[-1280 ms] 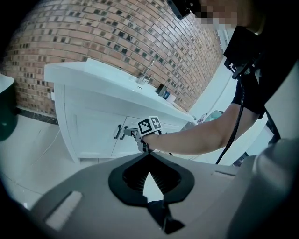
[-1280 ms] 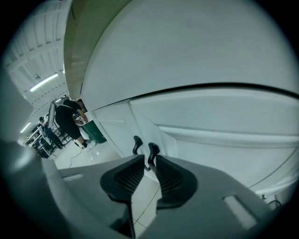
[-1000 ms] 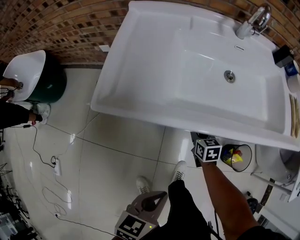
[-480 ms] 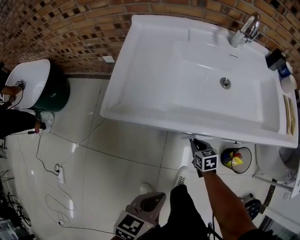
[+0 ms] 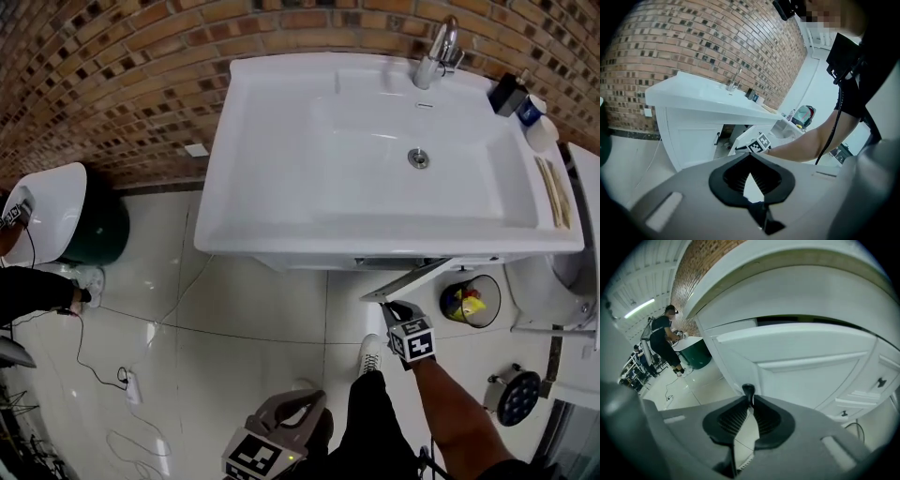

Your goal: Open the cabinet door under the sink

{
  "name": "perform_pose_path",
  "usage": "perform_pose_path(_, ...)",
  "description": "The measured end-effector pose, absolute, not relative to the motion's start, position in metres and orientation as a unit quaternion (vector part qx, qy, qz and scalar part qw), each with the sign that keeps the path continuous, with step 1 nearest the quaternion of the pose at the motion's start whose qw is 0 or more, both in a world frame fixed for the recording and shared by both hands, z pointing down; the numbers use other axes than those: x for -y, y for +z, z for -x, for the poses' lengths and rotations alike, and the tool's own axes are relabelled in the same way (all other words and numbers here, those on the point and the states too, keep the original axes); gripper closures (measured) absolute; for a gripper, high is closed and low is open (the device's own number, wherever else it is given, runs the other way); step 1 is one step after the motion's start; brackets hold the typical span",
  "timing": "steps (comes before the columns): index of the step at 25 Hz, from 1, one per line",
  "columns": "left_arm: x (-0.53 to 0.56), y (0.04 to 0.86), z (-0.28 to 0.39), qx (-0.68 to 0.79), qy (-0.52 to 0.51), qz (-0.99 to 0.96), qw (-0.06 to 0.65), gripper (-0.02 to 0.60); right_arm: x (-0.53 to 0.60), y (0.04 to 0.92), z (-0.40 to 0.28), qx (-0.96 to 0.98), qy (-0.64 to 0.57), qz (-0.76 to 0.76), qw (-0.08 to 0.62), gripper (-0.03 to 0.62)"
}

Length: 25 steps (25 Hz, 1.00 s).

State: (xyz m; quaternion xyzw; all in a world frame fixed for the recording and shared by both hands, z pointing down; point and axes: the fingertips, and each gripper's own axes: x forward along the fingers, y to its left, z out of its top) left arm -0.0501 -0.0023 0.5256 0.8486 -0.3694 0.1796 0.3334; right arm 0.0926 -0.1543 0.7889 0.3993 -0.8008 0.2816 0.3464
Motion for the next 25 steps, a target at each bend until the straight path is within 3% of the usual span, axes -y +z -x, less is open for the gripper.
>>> perform_pose_path(12, -0.062, 0.529, 0.061, 0.296, 0.203, -0.878, 0.316, 0.565, 0.098, 0.785, -0.141, 0.778, 0.227, -0.448, 0.377, 0.568)
perform_pose_path(25, -0.089, 0.526, 0.001, 0.314, 0.209, -0.871, 0.315, 0.565, 0.040, 0.788, -0.280, 0.774, 0.214, -0.445, 0.396, 0.560)
